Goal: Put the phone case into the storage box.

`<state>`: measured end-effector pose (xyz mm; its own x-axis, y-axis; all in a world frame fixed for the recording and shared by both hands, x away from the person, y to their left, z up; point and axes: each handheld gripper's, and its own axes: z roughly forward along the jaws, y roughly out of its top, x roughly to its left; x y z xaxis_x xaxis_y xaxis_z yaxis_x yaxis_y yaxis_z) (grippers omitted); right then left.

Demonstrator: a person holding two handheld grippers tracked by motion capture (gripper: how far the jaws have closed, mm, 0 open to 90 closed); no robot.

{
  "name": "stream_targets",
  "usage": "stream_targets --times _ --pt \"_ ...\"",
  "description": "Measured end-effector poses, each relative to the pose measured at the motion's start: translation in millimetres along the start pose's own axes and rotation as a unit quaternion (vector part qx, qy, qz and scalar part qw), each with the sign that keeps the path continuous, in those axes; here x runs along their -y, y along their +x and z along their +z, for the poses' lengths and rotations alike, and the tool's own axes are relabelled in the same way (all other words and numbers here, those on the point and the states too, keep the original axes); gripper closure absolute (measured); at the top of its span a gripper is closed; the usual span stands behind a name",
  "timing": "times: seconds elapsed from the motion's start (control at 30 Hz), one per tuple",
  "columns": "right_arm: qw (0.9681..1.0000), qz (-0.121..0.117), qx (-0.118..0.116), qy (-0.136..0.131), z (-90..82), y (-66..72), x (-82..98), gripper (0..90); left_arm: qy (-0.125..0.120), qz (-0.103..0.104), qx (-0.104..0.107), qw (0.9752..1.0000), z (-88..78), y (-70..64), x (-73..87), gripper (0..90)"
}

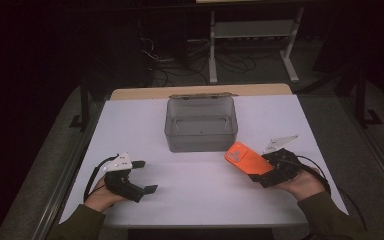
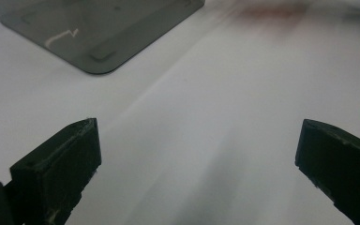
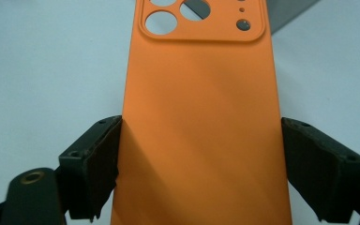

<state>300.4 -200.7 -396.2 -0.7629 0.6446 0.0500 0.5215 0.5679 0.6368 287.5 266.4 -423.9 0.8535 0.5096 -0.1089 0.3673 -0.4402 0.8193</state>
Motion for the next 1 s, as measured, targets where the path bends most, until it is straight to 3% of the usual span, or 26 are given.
stream_targets --times 1.0 --pt "0.9989 -0.039 -0.025 0.011 20.7 17.8 -28.9 15.8 -0.002 -0.001 0.002 1.0000 -0.1 -0.3 0.1 0.0"
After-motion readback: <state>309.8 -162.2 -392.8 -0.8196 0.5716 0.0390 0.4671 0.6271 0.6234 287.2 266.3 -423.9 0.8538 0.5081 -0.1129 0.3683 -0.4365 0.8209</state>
